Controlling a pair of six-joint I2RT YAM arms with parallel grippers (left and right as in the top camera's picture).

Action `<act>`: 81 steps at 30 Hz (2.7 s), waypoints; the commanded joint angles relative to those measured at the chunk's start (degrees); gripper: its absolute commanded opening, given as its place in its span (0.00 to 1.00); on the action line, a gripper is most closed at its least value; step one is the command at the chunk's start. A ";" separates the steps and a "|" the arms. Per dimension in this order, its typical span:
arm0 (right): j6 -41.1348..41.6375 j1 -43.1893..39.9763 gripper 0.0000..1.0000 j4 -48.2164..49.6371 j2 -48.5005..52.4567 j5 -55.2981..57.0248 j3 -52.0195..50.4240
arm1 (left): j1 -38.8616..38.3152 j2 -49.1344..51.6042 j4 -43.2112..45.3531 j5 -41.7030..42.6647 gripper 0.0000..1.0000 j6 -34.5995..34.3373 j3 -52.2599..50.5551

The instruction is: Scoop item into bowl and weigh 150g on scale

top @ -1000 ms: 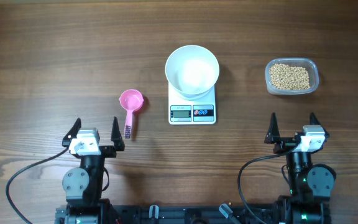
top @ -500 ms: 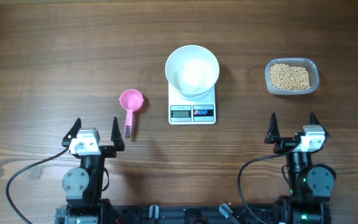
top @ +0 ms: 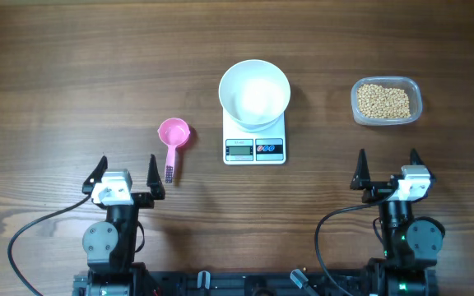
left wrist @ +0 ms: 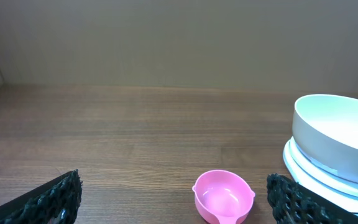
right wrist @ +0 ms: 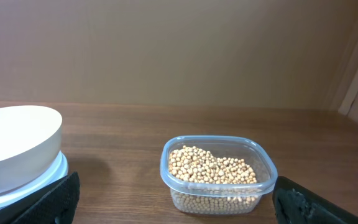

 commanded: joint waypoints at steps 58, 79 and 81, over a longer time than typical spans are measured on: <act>0.79 0.28 1.00 0.02 -0.11 0.98 -0.07 | -0.24 -0.13 25.05 18.56 1.00 -3.56 4.24; 0.76 0.28 1.00 0.02 -0.11 0.98 -0.07 | -0.20 50.27 -28.92 28.87 1.00 -3.13 64.59; 0.79 0.28 1.00 0.02 -0.11 0.98 -0.07 | -0.20 52.98 -29.83 28.87 1.00 -3.13 66.23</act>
